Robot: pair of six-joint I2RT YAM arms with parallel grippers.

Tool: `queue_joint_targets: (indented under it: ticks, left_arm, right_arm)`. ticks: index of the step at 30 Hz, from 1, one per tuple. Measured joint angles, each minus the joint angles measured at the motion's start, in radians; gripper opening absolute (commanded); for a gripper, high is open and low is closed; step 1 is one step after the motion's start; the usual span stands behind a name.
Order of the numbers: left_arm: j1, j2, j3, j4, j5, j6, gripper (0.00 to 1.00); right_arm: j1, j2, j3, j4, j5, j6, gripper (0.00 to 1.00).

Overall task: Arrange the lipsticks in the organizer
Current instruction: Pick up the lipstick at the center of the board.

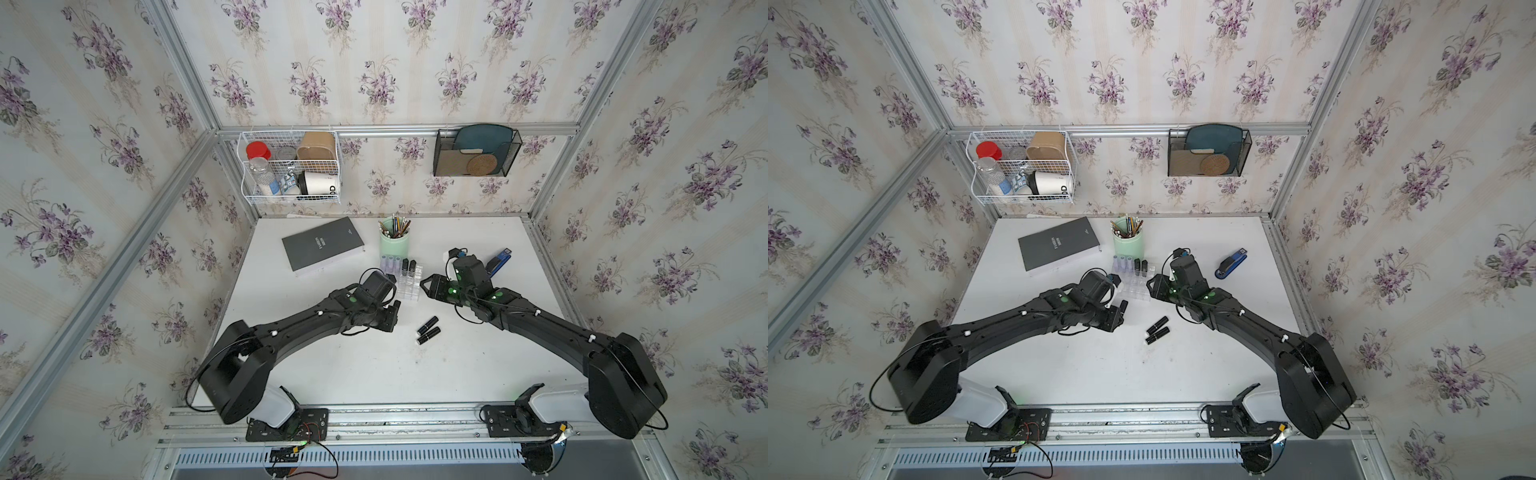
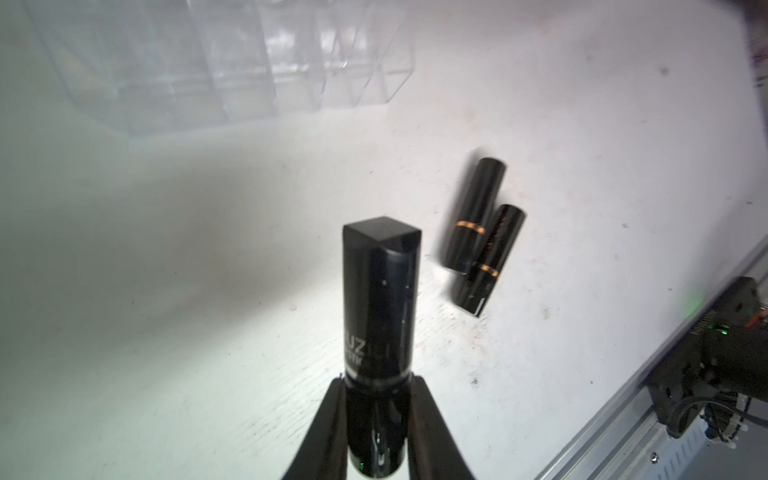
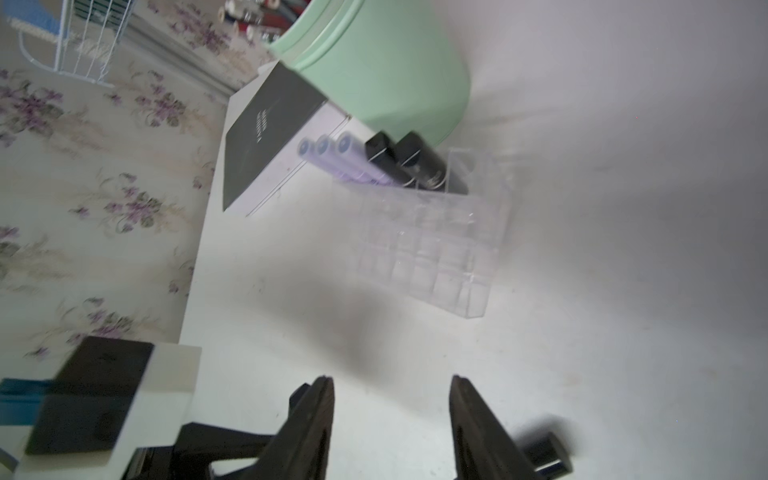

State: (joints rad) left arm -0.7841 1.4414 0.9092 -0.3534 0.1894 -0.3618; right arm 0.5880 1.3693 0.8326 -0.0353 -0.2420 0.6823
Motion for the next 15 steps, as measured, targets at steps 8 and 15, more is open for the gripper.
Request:
queue_joint_targets:
  ticks: [8, 15]
  left_arm:
    - [0.000, -0.174, -0.190, 0.369, 0.022, 0.105, 0.10]
    - [-0.001, -0.186, -0.192, 0.474, 0.060, 0.123, 0.09]
  right_arm:
    - [0.021, -0.028, 0.079, -0.014, -0.256, 0.001, 0.49]
    - [0.067, 0.018, 0.106, -0.052, -0.294, -0.025, 0.37]
